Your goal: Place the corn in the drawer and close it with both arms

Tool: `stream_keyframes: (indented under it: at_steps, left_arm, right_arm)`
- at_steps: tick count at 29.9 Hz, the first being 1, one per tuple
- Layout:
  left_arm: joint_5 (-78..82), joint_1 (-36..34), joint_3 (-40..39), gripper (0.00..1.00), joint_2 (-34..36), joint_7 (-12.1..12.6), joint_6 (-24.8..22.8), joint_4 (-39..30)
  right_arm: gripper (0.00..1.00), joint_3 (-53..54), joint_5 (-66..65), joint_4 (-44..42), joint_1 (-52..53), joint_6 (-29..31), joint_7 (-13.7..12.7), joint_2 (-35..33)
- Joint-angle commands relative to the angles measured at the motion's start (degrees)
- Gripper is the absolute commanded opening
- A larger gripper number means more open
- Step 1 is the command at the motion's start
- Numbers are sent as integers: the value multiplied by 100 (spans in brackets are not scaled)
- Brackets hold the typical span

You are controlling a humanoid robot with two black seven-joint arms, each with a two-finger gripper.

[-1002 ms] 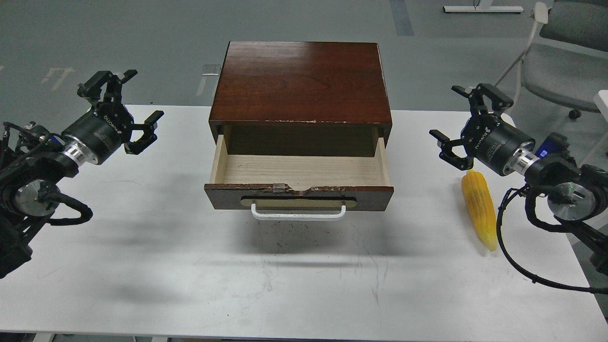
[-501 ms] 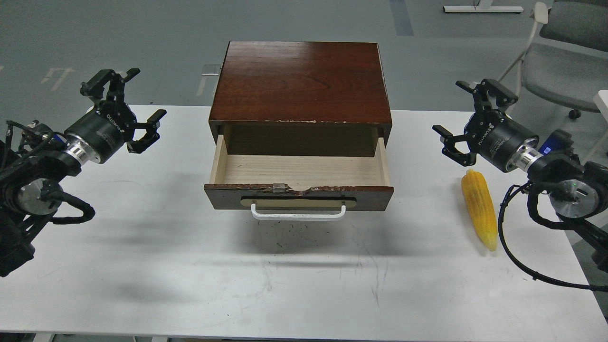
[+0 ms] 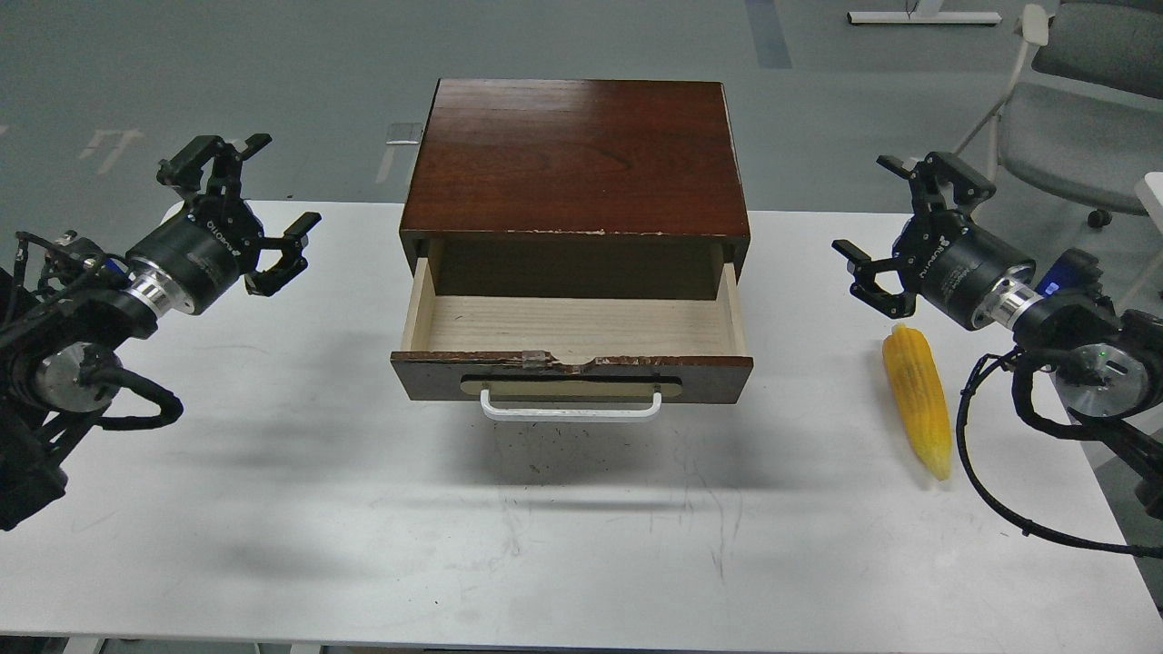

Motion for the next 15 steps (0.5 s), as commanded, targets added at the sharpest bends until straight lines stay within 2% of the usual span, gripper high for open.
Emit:
stream_keyframes:
  at_steps: [1, 15]
  left_arm:
    - [-2, 9, 2, 98, 0, 3, 0, 2]
    - [7, 9, 11, 98, -167, 3, 0, -7]
  right_arm:
    - [100, 0, 0, 4, 0, 8, -9, 0]
    - [100, -123, -17, -40, 105, -18, -53, -105]
